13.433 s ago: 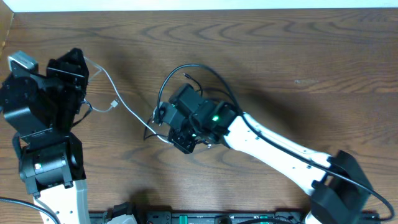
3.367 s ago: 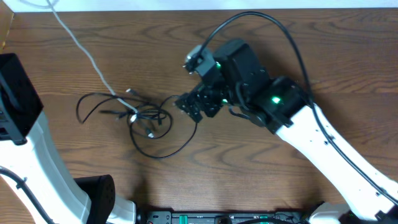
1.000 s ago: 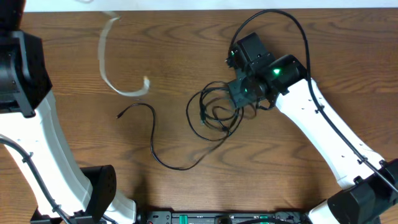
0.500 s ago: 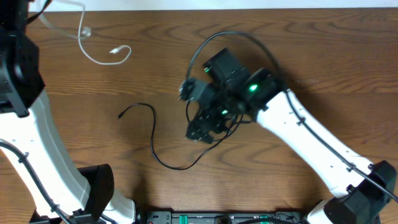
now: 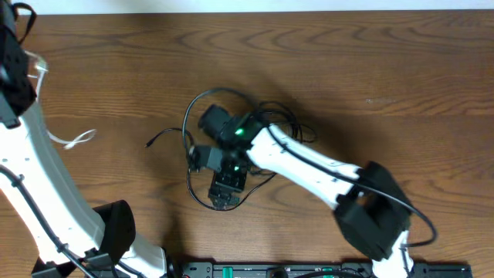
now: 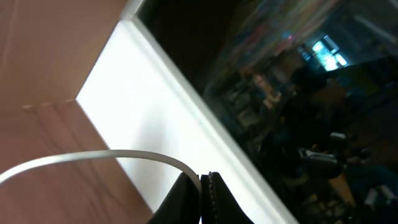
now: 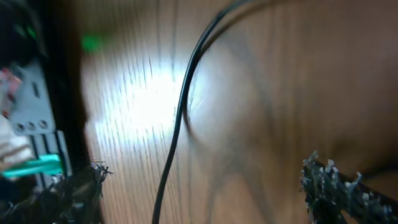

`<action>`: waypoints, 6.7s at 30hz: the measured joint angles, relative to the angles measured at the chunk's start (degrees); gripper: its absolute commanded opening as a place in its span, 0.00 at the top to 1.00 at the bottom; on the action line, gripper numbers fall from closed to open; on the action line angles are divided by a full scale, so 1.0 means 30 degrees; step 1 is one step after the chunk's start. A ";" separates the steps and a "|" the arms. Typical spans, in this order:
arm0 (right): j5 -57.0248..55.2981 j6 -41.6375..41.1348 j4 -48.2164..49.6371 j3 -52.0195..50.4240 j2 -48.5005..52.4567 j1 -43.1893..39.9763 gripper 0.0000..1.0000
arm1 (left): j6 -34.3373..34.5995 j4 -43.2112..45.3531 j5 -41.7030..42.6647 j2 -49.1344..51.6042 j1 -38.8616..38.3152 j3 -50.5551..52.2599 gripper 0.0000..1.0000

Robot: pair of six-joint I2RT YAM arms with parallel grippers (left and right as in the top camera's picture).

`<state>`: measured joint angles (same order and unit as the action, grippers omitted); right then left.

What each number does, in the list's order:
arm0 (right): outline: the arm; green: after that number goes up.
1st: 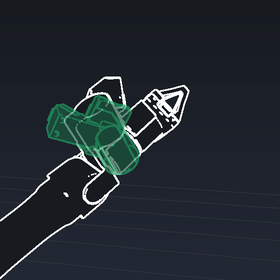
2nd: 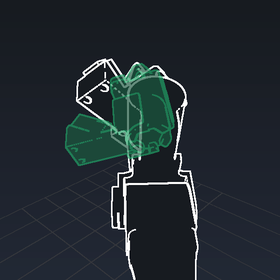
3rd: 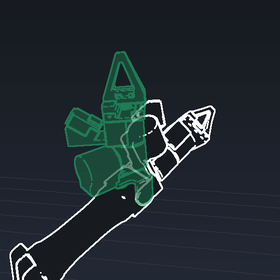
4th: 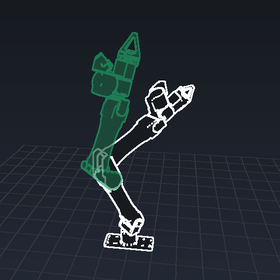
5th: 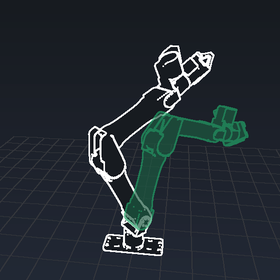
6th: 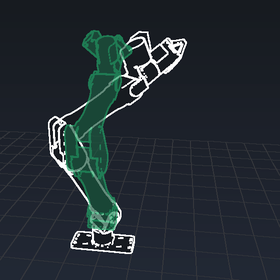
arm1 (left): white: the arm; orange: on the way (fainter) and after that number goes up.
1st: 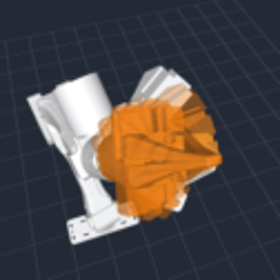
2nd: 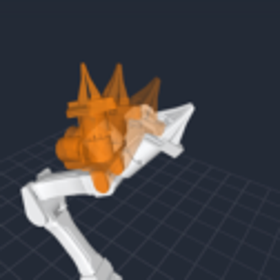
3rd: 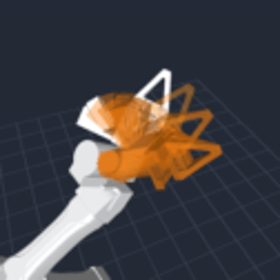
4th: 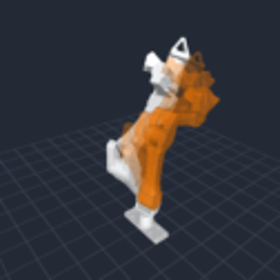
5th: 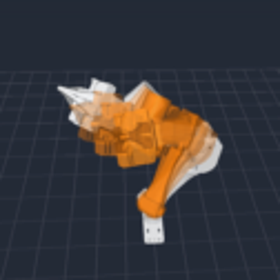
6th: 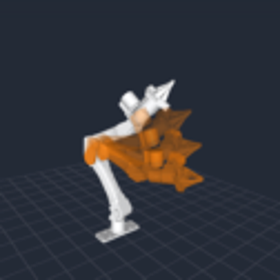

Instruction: Untangle cables

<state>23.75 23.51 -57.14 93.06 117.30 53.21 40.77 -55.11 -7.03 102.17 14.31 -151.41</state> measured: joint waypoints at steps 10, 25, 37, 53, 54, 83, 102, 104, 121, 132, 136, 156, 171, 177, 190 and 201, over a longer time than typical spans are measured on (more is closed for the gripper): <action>-0.1727 0.1523 -0.1734 -0.0007 0.0459 0.1770 0.26 | -0.0109 -0.0277 -0.0146 0.0160 0.0000 0.1078 0.92; -0.3082 0.0663 -0.1807 -0.0036 0.2616 0.1807 0.99 | -0.0117 -0.0911 -0.0153 0.0160 0.0000 0.1078 0.92; -0.3446 -0.3104 -0.1180 0.0415 0.2404 0.1144 0.99 | -0.0124 -0.0474 0.1676 0.0168 0.0000 0.1078 0.92; -0.8000 -1.1249 -0.1377 0.1450 -0.6717 -0.4386 0.99 | -0.2033 0.2113 0.6747 0.0328 0.0000 0.1078 0.92; -0.8160 -1.1336 -0.1457 0.1464 -0.6972 -0.4452 0.99 | -0.2113 0.2317 0.7045 0.0335 0.0000 0.1078 0.92; -0.5428 -1.2123 0.0801 -0.0816 -0.6033 -0.3548 0.14 | -0.2535 0.5646 1.0069 0.2674 -0.1603 0.1107 0.92; -0.5348 -1.2182 0.0860 -0.1268 -0.5552 -0.3548 0.07 | -0.4262 1.2203 0.5748 0.8109 -0.2426 0.1180 0.92; -0.5355 -1.2182 0.0809 -0.1268 -0.5544 -0.3548 0.06 | -0.4962 1.2633 0.4699 0.9333 -0.2113 0.1180 0.87; -0.5523 -1.2182 0.0204 -0.1268 -0.5552 -0.3548 0.01 | -0.9092 0.8641 0.0896 1.4783 0.4036 0.1290 0.06; -0.5501 -1.2182 -0.0619 -0.1268 -0.5544 -0.3548 0.01 | -0.9020 0.5530 0.5625 1.1511 0.3621 0.1282 0.06; -0.5493 -1.2182 -0.0648 -0.1268 -0.5552 -0.3548 0.01 | -0.9012 0.2586 0.7890 1.0054 0.3279 0.1086 0.06; -0.5413 -1.3602 -0.1749 -0.1268 -0.5544 -0.7417 0.01 | -1.2896 -1.2415 1.5948 1.1140 -0.0648 0.1195 0.11; -0.5202 -1.3675 -0.5683 -0.1297 -0.5544 -1.1140 0.01 | -1.3442 -1.2415 1.5868 0.6841 -0.5056 0.1282 0.11; -0.5195 -1.3675 -0.5559 -0.1297 -0.5544 -1.1162 0.01 | -1.2480 -1.2407 1.2050 0.1355 -0.6557 0.2047 0.11; -0.5034 -1.3682 -0.4947 -0.1297 -0.5544 -1.0659 0.01 | -0.6433 -1.2349 0.3927 -0.6084 -0.9945 1.5227 0.11; -0.4860 -1.3675 -0.4393 -0.1319 -0.5544 -0.8874 0.01 | -0.0189 -0.7322 0.3330 -0.5814 -0.9952 2.4574 0.29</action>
<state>9.17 -17.52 -70.32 89.10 100.66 26.59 40.21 -77.08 2.96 84.73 -15.55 -77.69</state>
